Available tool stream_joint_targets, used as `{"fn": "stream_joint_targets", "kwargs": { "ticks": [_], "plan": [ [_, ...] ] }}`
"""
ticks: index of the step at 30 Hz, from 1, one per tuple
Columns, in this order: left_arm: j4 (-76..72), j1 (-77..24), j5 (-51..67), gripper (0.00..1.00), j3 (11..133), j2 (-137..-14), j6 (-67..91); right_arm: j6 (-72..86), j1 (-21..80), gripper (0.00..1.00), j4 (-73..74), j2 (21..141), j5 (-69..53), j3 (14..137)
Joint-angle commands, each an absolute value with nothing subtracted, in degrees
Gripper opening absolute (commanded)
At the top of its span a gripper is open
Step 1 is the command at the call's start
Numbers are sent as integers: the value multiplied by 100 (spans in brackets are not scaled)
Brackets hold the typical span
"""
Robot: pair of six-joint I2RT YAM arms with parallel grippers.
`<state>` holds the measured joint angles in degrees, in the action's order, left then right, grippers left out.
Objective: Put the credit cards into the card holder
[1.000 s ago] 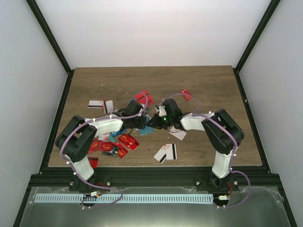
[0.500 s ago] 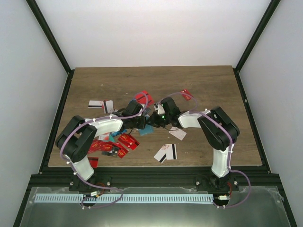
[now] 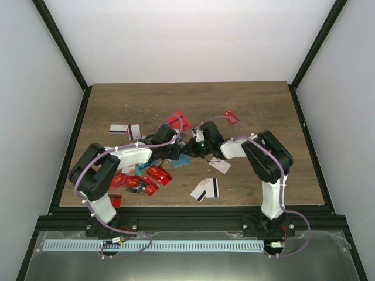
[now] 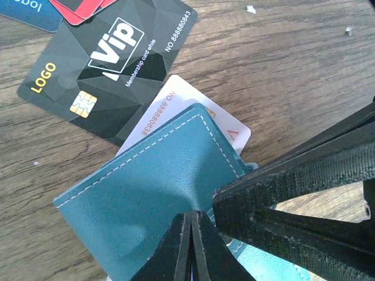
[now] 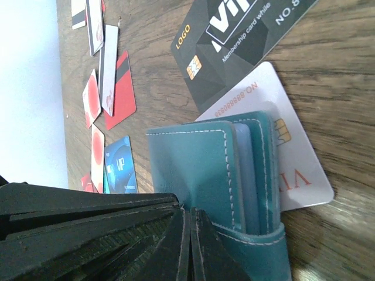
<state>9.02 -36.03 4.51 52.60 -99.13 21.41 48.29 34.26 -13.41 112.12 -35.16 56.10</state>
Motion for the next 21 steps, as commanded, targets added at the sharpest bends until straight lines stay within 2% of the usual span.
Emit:
{"fn": "stream_joint_targets", "kwargs": {
  "ticks": [1,7,15,21],
  "plan": [
    [1031,-3612,536,4,5011,-9905,2141,4928,3432,1,-1320,11222,-3507,5167],
    [870,-3684,530,4,4810,-9860,2237,4943,3544,1,-1590,11094,-3392,4708],
    [681,-3823,258,4,4577,-9890,2433,4467,4018,1,-1162,11063,-2854,4838],
    [530,-3849,124,4,4382,-9833,2626,4177,4407,1,-489,10958,-1832,4991]
  ]
}}
